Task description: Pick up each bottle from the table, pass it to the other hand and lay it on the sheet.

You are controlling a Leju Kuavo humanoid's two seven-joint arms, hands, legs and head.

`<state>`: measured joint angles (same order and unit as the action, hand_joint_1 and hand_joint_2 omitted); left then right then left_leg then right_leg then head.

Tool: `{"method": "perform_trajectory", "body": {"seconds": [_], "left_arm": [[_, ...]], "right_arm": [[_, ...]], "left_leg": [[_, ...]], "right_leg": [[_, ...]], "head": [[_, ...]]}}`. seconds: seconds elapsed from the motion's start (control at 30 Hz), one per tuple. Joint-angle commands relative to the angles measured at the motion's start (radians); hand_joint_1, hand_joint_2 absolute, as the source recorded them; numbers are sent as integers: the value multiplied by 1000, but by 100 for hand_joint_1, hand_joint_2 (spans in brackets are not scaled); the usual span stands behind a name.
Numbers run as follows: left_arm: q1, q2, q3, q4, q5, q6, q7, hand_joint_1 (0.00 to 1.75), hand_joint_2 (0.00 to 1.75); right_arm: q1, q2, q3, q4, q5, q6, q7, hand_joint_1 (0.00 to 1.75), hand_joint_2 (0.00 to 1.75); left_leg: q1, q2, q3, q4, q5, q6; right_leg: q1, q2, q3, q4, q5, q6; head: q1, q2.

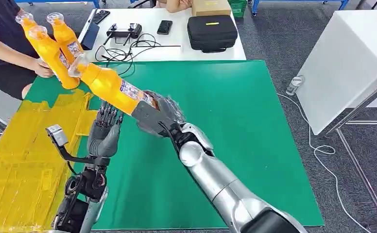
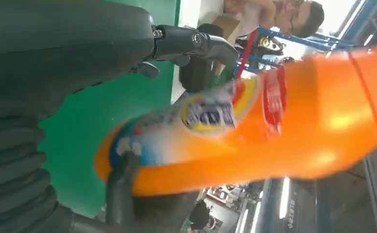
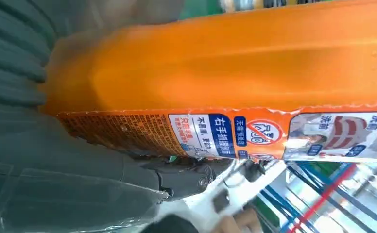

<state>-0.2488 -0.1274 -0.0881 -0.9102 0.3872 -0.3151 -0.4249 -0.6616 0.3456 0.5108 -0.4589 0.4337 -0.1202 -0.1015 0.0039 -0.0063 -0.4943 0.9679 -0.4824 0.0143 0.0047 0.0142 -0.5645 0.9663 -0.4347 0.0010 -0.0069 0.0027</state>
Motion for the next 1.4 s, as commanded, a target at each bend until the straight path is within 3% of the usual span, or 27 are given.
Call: {"method": "perform_trajectory", "body": {"seconds": [0.03,0.17,0.6,1.07,1.1,1.4], "left_arm": [[-38,-20,-12,-5,-5,15,26,0,175],[-26,-19,27,-29,-2,31,38,0,175],[15,-26,88,-97,0,47,67,0,175],[13,-26,98,-90,16,32,56,0,175],[16,-25,104,-91,25,24,50,171,175],[38,-34,121,-124,4,35,32,175,175]], "right_arm": [[-44,3,145,81,-19,9,39,175,175],[20,3,324,20,-73,8,64,175,175],[101,3,686,-91,-171,34,104,175,175],[90,3,740,-77,-229,39,105,175,175],[89,3,742,-72,-242,34,102,175,175],[56,3,743,-13,-318,21,71,175,175]], "left_leg": [[1,-1,1,2,-1,-1],[1,0,2,0,-1,-1],[1,0,1,0,-1,-1],[2,-4,1,0,0,-1],[1,-3,0,0,0,-1],[1,-3,1,0,0,-1]], "right_leg": [[1,-3,2,1,-1,2],[1,-2,2,-1,-1,1],[2,-2,2,-1,-1,1],[2,-6,3,-1,-1,1],[2,-5,2,-1,-1,1],[2,-4,2,-1,-1,1]], "head": [[0,0],[0,0],[0,0],[0,0],[0,0],[0,0]]}}
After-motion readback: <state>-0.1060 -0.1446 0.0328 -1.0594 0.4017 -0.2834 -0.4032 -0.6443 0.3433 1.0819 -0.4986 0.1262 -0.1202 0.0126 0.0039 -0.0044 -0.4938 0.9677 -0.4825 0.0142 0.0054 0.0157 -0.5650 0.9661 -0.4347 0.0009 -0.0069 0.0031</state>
